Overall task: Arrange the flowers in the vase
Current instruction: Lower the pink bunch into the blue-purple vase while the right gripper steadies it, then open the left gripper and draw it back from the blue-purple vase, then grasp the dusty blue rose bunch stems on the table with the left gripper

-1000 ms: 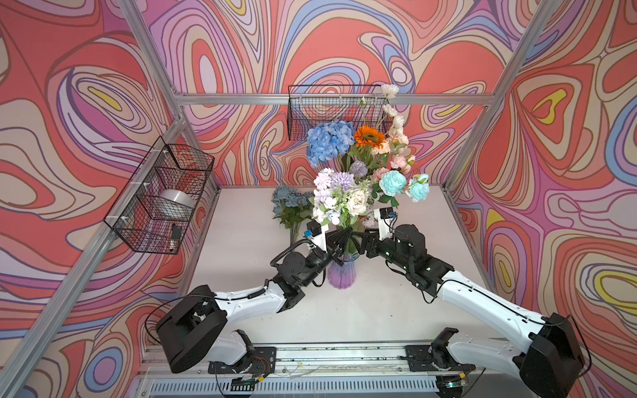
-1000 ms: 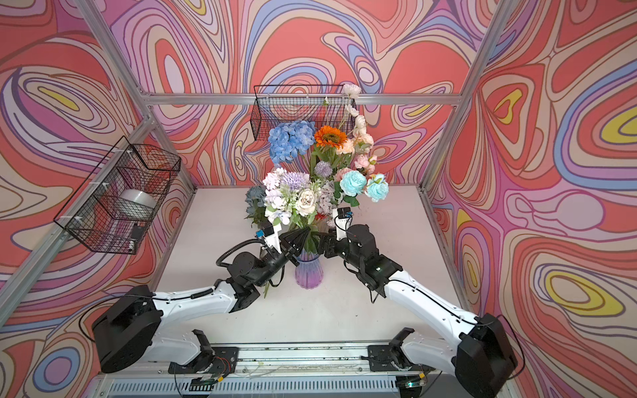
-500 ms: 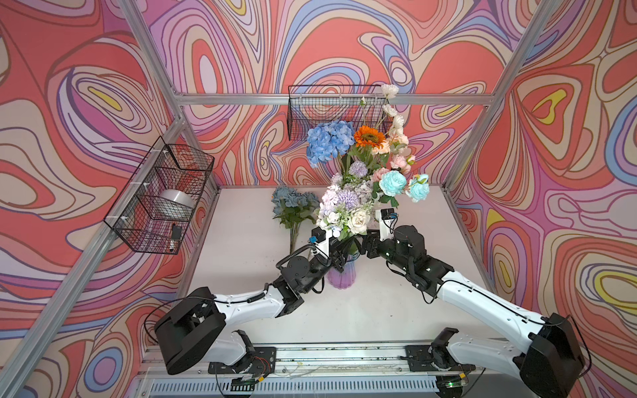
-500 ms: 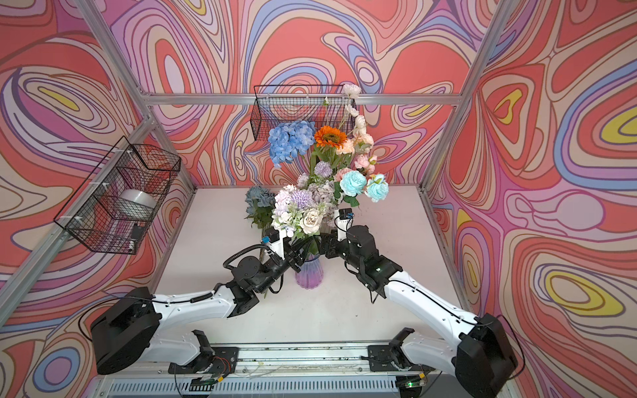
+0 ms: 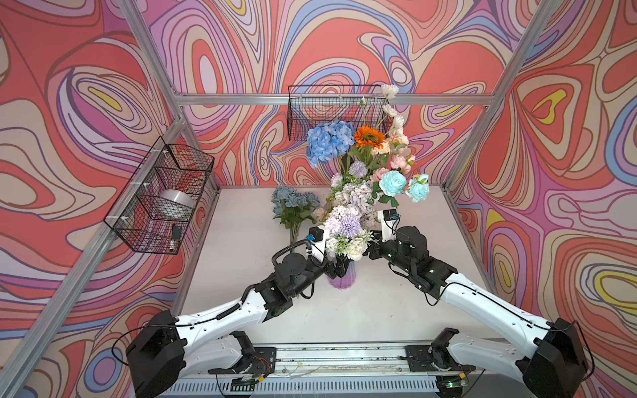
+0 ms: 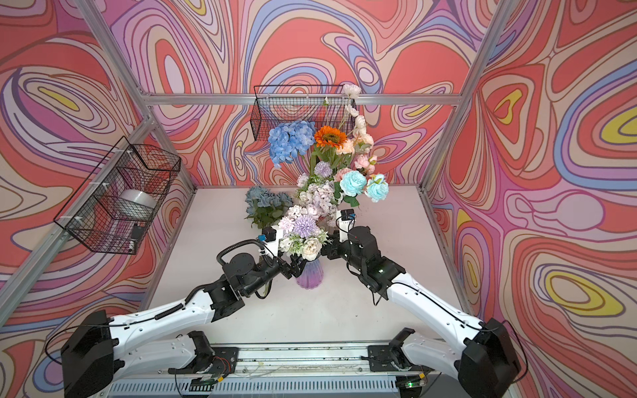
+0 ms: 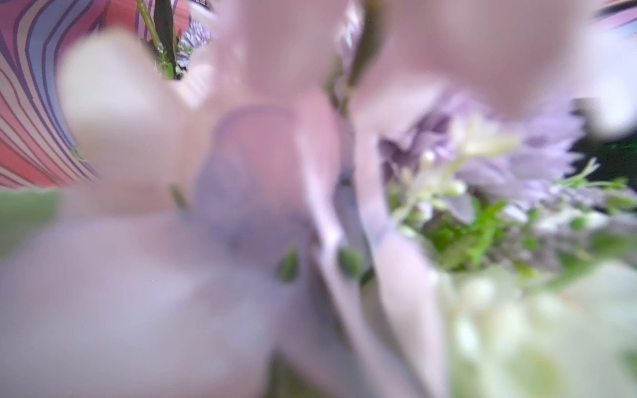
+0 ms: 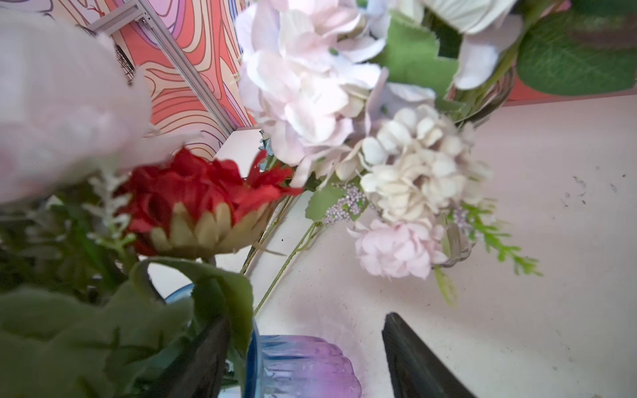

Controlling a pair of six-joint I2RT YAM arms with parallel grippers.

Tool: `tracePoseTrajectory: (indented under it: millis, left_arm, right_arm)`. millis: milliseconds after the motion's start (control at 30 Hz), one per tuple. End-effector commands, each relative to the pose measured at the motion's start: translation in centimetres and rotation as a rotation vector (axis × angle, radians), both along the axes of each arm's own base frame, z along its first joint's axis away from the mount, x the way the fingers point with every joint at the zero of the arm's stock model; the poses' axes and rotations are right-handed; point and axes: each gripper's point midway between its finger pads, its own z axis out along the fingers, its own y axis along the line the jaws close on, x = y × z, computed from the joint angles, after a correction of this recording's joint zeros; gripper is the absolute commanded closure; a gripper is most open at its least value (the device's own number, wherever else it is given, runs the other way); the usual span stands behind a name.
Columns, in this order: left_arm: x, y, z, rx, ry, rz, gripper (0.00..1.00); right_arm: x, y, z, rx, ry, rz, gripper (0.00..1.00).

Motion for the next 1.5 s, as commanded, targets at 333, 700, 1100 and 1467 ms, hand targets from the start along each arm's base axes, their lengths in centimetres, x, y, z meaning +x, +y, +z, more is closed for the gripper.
tracePoseTrajectory:
  millis: [333,700,1100,1467]
  left_arm:
    - [-1.8,4.4,-4.6,0.324,0.225,0.051,0.0]
    - [-1.7,8.6,0.4,0.019,0.264,-0.051,0.0]
    - [4.9,14.1,4.1,-0.238,0.232,0.213,0.02]
    - [11.2,20.3,-5.1,-0.076,0.362,0.619,0.37]
  right_arm:
    - [0.2,-1.9,1.4,-0.102,-0.029,-0.069,0.24]
    - [0.4,-2.0,2.5,-0.109,-0.059,-0.076,0.22]
    - [0.4,-1.9,3.5,-0.104,-0.083,-0.067,0.22]
    - [-0.6,-3.3,4.1,-0.113,-0.113,-0.092,0.05]
